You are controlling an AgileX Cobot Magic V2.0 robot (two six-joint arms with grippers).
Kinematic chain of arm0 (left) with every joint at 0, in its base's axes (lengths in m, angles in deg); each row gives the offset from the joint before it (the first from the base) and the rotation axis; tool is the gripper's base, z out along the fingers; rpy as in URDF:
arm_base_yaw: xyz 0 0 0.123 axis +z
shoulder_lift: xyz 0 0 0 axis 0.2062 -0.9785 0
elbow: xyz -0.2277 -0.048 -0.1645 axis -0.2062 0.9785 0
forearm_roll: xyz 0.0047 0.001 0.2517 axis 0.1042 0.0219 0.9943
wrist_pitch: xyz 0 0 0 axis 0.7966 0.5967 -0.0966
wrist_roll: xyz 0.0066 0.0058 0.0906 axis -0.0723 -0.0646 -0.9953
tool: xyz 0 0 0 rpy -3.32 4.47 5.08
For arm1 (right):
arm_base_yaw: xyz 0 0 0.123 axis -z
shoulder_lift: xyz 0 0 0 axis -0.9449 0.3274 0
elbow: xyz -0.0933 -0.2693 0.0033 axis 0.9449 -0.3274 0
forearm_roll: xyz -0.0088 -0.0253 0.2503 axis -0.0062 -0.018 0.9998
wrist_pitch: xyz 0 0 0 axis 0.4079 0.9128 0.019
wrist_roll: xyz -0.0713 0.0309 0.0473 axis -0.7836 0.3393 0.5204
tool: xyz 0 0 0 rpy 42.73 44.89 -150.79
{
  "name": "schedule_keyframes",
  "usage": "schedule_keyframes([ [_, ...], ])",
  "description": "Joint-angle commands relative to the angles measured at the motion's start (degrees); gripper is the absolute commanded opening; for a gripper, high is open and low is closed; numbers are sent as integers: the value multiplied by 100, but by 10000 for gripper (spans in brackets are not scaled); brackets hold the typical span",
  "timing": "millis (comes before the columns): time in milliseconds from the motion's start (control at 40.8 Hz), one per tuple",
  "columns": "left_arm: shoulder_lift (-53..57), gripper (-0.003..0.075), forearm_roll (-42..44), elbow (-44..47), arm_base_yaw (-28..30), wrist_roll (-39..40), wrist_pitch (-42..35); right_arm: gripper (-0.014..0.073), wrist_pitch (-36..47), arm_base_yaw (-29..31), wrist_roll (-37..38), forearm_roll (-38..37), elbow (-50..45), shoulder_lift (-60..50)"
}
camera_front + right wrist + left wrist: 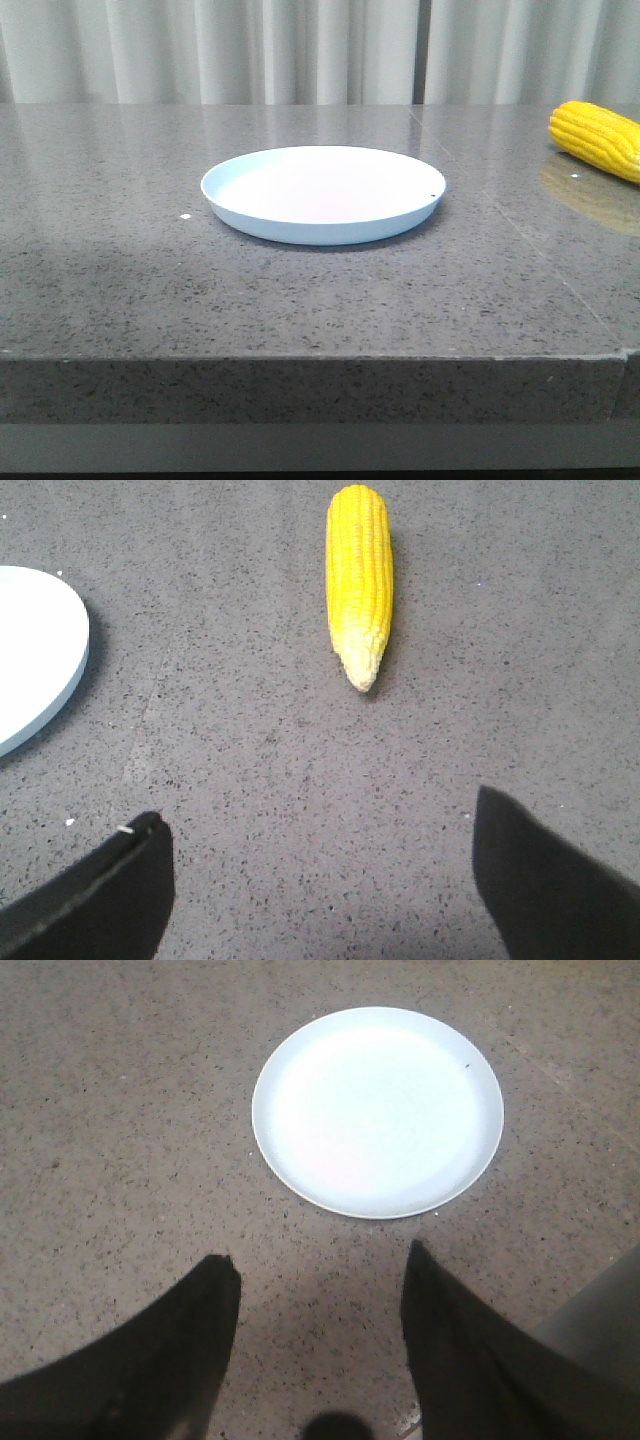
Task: Place corn on plate with both arms
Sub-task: 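Open the left gripper and raise it away from the plate, then lower the right gripper over the yellow corn cob and close on it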
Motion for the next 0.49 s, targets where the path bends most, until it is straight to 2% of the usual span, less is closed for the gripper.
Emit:
schedule_keyframes([
  [0,630,369,72,406,-49,294,-647,631,393,8,-19,-16,193,52],
  [221,2000,368,72,1546,-49,344,-833,631,393,8,-19,-16,193,52],
  [466,2886,368,84,2111,-49,344,-822,631,399,8,-19,-16,193,52],
])
